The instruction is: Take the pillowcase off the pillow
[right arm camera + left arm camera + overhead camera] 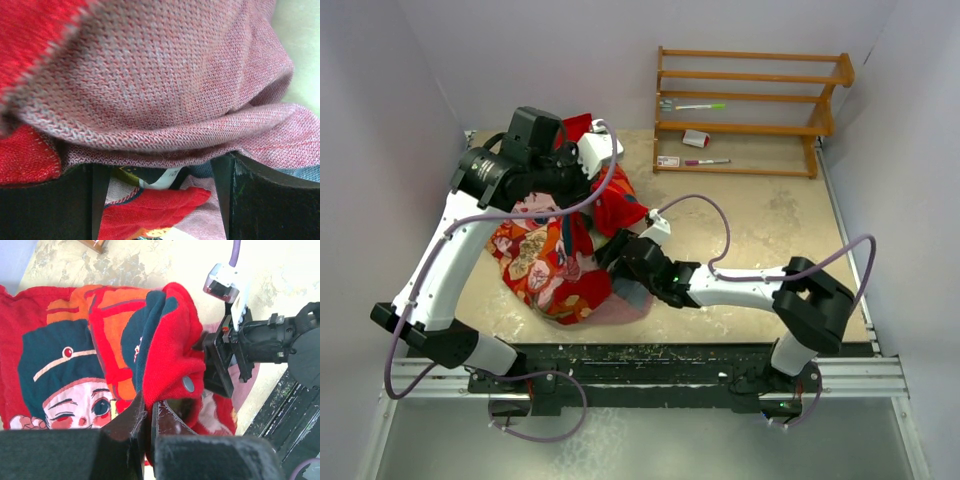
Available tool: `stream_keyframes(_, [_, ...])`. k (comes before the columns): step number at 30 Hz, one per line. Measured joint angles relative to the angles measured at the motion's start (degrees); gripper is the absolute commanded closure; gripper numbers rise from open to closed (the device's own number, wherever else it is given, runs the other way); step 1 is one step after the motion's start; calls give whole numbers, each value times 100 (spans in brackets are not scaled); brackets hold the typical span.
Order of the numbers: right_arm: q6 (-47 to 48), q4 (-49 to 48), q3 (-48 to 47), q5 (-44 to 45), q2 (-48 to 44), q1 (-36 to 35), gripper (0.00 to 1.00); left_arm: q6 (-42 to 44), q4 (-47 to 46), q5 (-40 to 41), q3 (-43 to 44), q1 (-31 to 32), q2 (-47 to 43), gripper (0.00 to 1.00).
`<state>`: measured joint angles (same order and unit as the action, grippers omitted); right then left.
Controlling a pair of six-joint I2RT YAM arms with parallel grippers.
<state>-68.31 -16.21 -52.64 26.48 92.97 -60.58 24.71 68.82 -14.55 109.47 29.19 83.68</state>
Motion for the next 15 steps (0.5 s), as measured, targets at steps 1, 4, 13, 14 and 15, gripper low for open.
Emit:
stream_keyframes(1, [20, -114, -46, -50, 79, 0, 21, 0, 0, 0, 0, 0, -4, 100])
stream_keyframes(4, [116, -538, -70, -179, 212, 0, 19, -7, 0, -2, 0, 0, -20, 100])
stream_keyframes(13, [330, -1845, 70, -42, 256, 15, 13, -13, 101, -13, 79, 4, 13, 100])
stream_keyframes(14, [295, -1928, 70, -4, 302, 15, 13, -15, 168, -17, 170, 15, 57, 100])
stream_keyframes(15, [245, -2011, 59, 33, 376, 17, 13, -20, 258, -20, 323, 24, 131, 100])
